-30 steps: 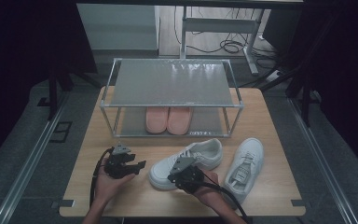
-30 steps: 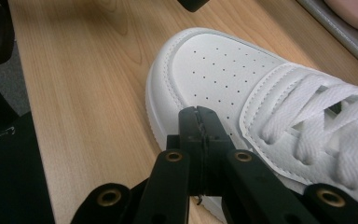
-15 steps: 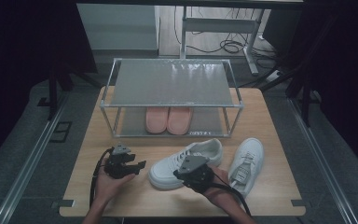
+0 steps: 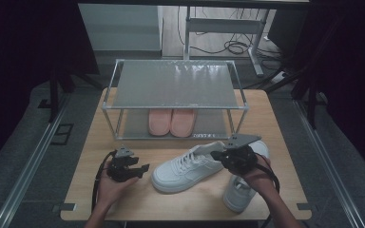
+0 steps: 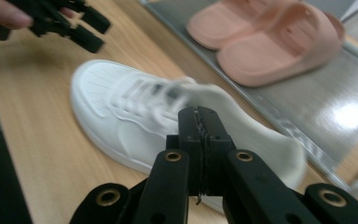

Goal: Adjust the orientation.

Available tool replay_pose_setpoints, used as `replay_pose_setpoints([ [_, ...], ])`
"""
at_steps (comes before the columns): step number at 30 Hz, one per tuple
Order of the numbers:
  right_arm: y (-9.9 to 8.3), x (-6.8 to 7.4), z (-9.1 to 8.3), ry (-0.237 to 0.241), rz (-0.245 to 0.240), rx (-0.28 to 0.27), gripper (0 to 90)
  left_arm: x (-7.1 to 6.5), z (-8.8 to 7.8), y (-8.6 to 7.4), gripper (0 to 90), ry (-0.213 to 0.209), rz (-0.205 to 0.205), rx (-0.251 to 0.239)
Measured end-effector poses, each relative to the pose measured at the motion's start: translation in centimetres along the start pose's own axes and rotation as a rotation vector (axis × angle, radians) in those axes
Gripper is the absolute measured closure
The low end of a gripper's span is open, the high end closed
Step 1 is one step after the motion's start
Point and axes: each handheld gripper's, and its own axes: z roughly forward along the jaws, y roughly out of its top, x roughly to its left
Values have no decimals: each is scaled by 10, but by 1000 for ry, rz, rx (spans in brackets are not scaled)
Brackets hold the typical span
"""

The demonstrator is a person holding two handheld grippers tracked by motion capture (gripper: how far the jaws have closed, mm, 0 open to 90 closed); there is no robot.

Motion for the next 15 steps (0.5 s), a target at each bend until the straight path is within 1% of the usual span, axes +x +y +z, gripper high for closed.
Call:
replay_pose_setpoints([
  [2, -3, -9, 2, -6, 19, 14, 900, 0, 1, 0, 434, 1, 4, 0],
  [3, -3, -9, 2, -6, 19, 14, 900, 0, 1, 0, 434, 1, 4, 0],
  [4, -5, -13, 3, -8, 28, 24, 899, -1, 1, 0, 434, 0, 3, -1],
  [5, -7, -20, 7, -11, 43, 44, 900, -1, 1, 0, 433, 0, 4, 0],
  [7, -8, -22, 8, -10, 46, 49, 899, -1, 1, 0, 433, 0, 2, 1],
  [9, -9, -27, 14, -4, 51, 72, 899, -1, 1, 0, 433, 1, 5, 1],
  [15, -9, -28, 22, 7, 50, 95, 899, 0, 2, 0, 431, 3, 6, 1],
])
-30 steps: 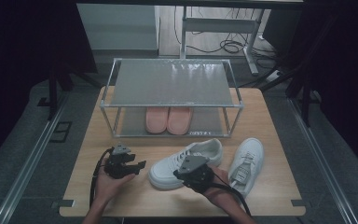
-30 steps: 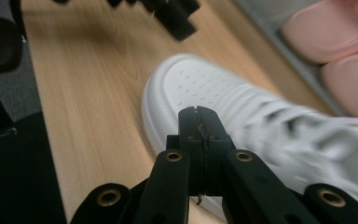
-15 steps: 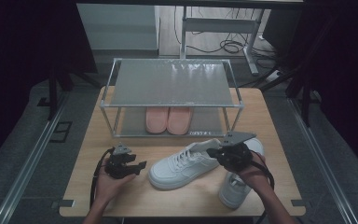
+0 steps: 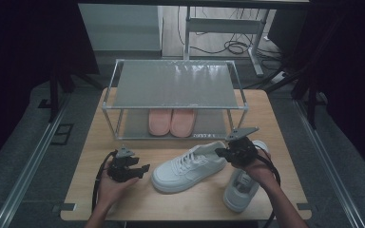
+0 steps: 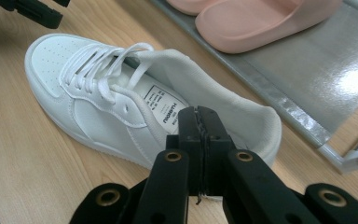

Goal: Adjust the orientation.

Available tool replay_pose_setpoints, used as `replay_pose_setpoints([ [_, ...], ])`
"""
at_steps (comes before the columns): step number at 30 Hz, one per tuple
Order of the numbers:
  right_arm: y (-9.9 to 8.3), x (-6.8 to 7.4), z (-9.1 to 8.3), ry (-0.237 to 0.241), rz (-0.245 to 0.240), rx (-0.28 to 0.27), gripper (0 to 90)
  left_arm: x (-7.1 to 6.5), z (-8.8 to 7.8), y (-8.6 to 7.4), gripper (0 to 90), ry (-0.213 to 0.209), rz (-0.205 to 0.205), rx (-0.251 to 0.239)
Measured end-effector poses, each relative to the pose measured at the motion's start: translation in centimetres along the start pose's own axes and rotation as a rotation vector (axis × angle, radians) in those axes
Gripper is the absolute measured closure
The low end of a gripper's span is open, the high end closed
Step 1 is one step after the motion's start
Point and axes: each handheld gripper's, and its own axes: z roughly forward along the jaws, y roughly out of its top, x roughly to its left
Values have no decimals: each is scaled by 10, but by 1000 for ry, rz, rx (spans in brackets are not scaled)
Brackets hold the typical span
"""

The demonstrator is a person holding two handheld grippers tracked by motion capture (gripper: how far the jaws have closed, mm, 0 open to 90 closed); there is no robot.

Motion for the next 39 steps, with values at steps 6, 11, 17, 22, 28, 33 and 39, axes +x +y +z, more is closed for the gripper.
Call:
replay_pose_setpoints([
  [6, 1, 0, 8, 9, -3, 19, 893, 0, 0, 0, 430, -1, 1, 0],
  [11, 2, 0, 13, 12, -5, 35, 897, 1, 0, 0, 430, 0, 0, 2],
  [17, 1, -2, 17, 8, 0, 54, 900, 1, 1, -1, 429, 0, 1, 5],
  [22, 1, 0, 21, 16, -11, 74, 900, 0, 2, -1, 429, -1, 7, 9],
  [28, 1, 5, 30, 36, -33, 116, 900, 0, 2, -1, 428, -2, 9, 11],
  [33, 1, 9, 30, 8, -39, 118, 900, 1, 0, -1, 429, -1, -3, 2],
  [39, 1, 16, 32, -28, -54, 122, 900, 4, -4, -1, 429, 5, -14, -9],
])
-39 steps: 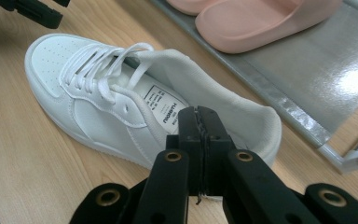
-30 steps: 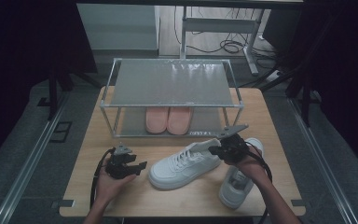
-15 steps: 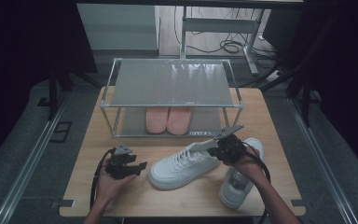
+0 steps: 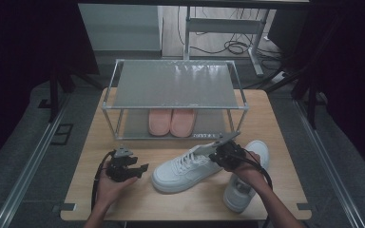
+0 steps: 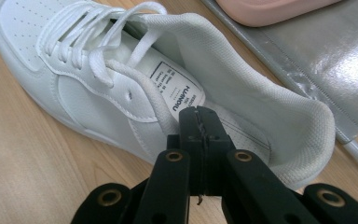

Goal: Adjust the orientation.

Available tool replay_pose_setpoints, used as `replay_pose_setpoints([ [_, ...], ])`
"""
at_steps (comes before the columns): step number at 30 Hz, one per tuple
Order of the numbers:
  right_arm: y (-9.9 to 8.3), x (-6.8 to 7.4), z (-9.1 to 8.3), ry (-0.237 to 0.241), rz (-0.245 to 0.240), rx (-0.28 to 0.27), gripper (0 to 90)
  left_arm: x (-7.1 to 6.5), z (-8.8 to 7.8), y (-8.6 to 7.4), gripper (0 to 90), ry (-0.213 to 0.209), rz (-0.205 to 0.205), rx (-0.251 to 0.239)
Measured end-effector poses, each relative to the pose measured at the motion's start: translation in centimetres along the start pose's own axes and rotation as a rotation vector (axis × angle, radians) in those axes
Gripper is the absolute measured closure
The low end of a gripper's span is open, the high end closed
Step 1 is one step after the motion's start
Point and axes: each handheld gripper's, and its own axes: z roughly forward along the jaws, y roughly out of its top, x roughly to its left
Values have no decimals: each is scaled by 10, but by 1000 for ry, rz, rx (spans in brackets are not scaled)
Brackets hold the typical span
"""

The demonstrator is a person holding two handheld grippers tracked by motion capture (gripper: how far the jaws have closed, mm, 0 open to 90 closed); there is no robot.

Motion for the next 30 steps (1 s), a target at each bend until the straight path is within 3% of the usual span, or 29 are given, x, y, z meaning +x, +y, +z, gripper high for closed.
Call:
replay_pose_setpoints([
  [8, 1, 4, 0, -25, -6, 5, 900, 1, -1, 0, 429, -2, -4, -1],
  [12, 0, 8, 0, 7, -13, 6, 900, 2, -1, 0, 429, -2, -7, -1],
  [17, 2, 15, 0, -4, -31, 12, 900, 2, -1, 0, 429, -2, -7, -1],
  [25, 7, 36, 1, 63, -79, 1, 900, 10, -8, 0, 431, 0, -34, -23],
  [30, 10, 48, 4, 78, -106, 2, 900, 12, -10, -1, 432, -2, -41, -29],
])
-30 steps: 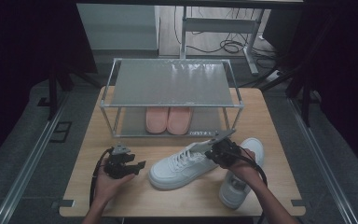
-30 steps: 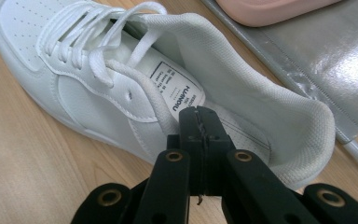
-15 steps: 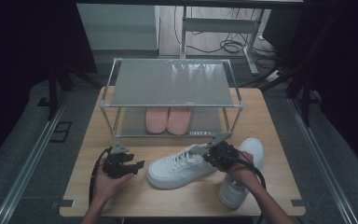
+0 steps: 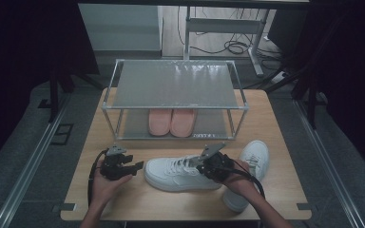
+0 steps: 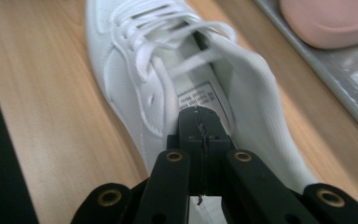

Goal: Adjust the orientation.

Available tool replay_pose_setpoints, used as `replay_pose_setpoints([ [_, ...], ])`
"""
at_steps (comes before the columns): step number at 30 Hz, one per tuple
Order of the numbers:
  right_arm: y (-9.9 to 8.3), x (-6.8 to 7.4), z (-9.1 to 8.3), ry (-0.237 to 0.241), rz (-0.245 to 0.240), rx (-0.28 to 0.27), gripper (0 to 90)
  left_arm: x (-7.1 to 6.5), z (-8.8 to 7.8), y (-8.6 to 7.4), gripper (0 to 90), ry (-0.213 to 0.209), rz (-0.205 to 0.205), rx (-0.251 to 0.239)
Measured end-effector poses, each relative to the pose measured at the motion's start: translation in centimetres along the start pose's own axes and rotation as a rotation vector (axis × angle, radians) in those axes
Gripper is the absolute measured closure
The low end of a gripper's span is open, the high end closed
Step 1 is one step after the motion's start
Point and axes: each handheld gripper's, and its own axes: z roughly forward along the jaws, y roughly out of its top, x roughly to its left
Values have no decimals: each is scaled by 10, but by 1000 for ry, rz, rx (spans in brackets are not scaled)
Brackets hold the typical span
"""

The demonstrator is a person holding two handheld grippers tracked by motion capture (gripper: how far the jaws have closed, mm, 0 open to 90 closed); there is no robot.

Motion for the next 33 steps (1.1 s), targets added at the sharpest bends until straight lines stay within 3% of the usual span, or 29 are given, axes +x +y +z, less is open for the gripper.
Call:
replay_pose_setpoints([
  [2, 2, 5, 1, 27, 0, -5, 900, 0, 0, 0, 432, -1, 0, 0],
  [11, 6, 22, 3, 59, -31, -19, 900, 0, 1, 0, 431, 0, 1, 3],
  [19, 4, 31, 4, 95, -28, -39, 900, -2, 2, 0, 431, -2, 5, 10],
  [29, 2, 32, 2, 105, -21, -47, 900, -2, 3, 0, 430, -2, 8, 16],
  [33, -2, 23, -15, 117, 9, -110, 900, -1, 3, -1, 430, -3, 7, 14],
])
